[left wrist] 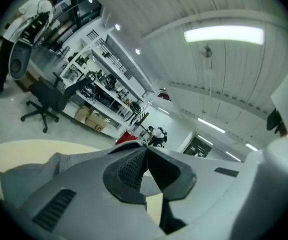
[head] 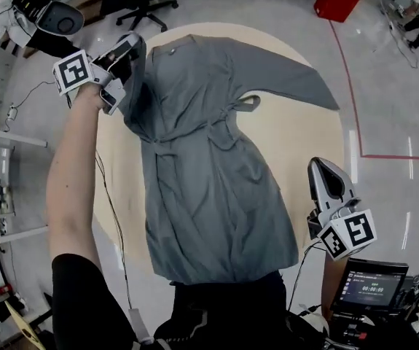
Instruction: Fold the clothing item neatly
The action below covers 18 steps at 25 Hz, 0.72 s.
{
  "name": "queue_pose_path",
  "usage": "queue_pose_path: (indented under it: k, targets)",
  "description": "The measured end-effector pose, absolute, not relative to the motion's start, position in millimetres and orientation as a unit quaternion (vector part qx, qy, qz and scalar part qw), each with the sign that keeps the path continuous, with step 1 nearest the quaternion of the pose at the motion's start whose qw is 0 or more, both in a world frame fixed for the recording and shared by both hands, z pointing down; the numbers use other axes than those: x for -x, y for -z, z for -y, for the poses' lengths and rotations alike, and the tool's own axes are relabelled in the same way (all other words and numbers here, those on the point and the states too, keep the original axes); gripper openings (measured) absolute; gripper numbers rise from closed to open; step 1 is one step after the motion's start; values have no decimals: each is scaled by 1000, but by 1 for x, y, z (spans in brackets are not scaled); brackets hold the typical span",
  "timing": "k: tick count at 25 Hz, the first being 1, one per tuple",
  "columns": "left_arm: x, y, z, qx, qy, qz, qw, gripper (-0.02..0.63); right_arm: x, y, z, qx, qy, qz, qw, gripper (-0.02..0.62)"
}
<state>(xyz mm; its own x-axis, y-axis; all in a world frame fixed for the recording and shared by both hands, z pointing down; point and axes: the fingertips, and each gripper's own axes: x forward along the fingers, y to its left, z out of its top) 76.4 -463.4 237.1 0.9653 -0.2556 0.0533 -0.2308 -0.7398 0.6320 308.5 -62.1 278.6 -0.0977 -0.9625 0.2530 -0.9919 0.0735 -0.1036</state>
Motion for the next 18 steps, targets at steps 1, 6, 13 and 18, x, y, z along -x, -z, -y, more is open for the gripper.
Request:
queue_pose_path:
  k: [1, 6, 13, 18]
  targets:
    - [-127, -249, 461, -930, -5, 132, 342, 8, -337, -287, 66, -659, -132, 738, 53, 6]
    - [-277, -328, 445, -917, -87, 146, 361, 8, -440, -325, 70, -633, -148, 758, 55, 6]
    - [-386, -446, 423, -891, -245, 163, 346, 8, -519, -384, 68, -639, -204, 741, 23, 6]
    - [-417, -479, 378, -877, -316, 108, 347, 267, -524, -406, 59, -632, -231, 740, 18, 6]
